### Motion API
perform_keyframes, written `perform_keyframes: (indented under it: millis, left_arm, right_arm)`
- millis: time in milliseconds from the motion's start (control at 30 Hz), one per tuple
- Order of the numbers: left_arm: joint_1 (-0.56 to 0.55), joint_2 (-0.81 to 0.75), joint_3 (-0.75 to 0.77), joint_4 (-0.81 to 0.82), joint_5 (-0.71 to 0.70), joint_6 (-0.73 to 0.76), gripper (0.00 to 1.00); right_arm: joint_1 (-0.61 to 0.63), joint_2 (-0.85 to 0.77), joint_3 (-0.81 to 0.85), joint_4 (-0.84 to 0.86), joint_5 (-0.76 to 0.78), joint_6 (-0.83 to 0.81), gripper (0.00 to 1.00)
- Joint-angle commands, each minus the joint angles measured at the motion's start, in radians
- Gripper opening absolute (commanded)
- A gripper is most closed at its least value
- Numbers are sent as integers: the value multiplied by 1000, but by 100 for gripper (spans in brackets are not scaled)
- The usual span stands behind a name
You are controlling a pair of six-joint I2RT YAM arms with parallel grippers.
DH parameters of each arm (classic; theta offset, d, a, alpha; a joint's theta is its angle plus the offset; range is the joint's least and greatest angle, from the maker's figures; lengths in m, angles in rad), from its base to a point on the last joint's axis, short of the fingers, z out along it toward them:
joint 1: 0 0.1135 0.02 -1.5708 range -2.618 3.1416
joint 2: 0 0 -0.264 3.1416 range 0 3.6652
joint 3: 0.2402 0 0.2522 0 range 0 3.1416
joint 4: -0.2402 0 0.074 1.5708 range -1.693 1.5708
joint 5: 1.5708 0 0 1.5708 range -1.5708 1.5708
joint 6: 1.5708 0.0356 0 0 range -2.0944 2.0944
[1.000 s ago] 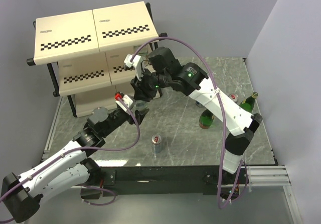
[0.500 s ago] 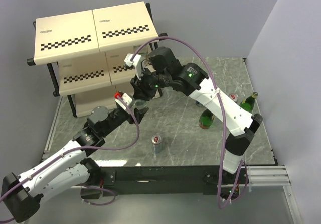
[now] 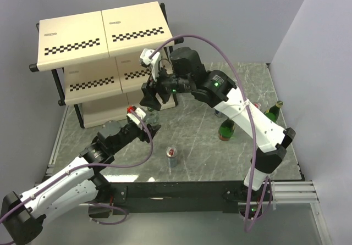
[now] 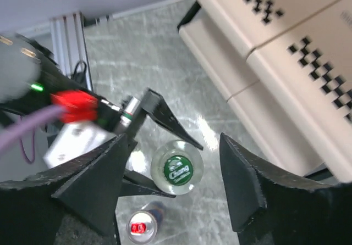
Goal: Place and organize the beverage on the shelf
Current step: Pick up the drink from the center of the board, then place the drink on the shelf.
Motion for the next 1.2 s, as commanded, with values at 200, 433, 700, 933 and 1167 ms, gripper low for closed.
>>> perform_keyframes:
  millis: [200, 433, 700, 933, 1167]
  left_arm:
    - [-3, -35, 34, 162, -13, -17, 0]
    - [-2, -16, 79, 144, -36, -60, 0]
    - [3, 13, 177, 130, -174, -100, 0]
    - [49, 99, 307, 93, -220, -142, 0]
    - [145, 186, 396, 104, -156, -168, 0]
  right_arm:
    - [-30, -82, 38, 79, -23, 23, 75]
    - [-185, -206, -100, 139, -157, 49, 75]
    - [-374, -439, -480, 268, -313, 41, 75]
    - [-463, -634, -809, 427, -377, 63, 75]
    - [-561, -746, -1018, 607, -477, 115, 75]
